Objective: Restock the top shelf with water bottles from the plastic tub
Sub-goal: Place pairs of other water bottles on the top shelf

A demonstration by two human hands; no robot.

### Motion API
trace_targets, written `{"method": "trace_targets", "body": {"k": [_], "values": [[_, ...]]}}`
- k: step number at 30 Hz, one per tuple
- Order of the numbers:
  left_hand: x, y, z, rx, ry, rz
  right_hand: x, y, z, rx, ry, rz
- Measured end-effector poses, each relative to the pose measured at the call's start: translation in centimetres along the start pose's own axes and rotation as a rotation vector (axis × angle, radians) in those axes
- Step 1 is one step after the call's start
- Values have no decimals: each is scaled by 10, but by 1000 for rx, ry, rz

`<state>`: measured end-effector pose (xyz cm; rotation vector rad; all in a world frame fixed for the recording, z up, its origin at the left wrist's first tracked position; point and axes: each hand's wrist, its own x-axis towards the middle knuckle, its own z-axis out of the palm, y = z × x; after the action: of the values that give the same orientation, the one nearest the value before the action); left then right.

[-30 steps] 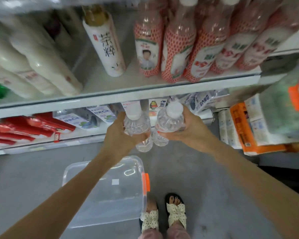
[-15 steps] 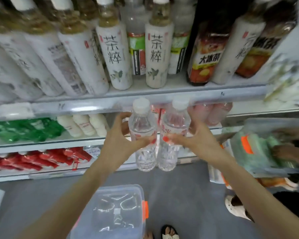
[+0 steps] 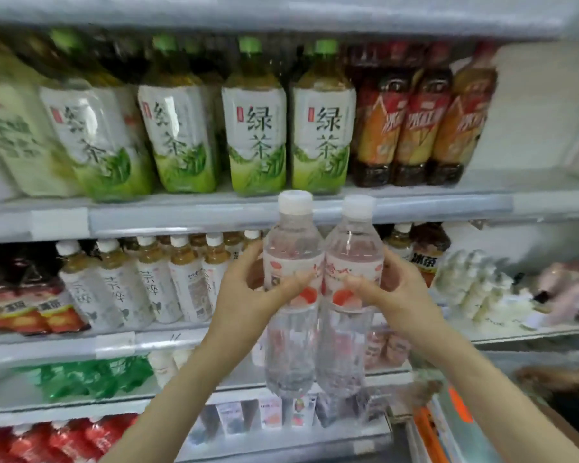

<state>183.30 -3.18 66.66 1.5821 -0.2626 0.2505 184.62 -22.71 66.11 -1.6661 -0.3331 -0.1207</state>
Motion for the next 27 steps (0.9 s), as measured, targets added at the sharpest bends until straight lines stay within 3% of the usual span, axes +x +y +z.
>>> {"method": "trace_targets", "body": {"k": [9,15,22,27], "values": [[29,121,8,-126,40,282,21,-121,-2,66,6,-165],[45,186,14,-120,33,377,35,-179,1,136,5,-307],[63,231,16,-60,14,452,49,-240,10,299,154,-329],[72,260,17,-22,58,532,63,-260,12,250,276,-352]]}}
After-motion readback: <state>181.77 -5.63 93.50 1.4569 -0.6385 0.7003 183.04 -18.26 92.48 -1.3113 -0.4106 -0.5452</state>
